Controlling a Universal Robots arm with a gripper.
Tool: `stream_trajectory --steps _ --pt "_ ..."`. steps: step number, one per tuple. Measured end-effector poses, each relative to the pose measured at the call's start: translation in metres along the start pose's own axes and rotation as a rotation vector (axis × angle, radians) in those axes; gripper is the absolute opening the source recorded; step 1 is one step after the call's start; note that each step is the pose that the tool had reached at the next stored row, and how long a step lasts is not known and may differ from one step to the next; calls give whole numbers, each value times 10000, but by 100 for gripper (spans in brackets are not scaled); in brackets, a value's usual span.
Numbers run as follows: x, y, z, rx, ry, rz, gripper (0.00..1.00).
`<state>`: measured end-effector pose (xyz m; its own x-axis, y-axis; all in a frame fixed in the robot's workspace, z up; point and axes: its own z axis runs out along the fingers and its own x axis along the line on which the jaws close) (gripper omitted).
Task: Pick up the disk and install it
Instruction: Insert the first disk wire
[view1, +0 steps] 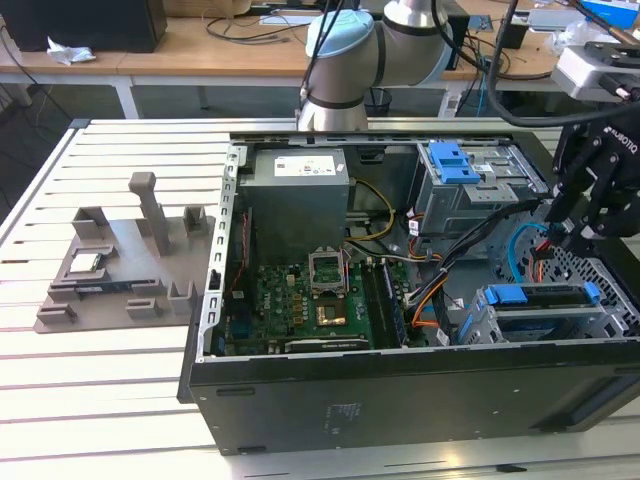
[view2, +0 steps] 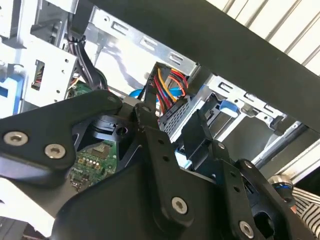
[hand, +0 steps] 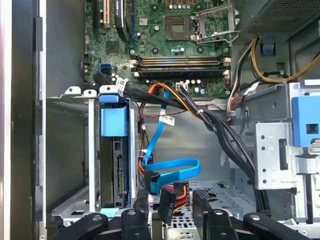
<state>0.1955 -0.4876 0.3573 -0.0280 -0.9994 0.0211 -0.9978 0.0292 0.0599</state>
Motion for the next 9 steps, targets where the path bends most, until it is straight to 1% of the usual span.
stream_trajectory --steps 1,3,4,8,9 --pt "1 -9 13 1 11 1 48" --pt "2 -10 14 0 9 1 48" --pt "2 -10 14 0 9 1 47" --pt "3 -10 14 0 9 1 22" --pt "3 -10 14 0 9 0 20"
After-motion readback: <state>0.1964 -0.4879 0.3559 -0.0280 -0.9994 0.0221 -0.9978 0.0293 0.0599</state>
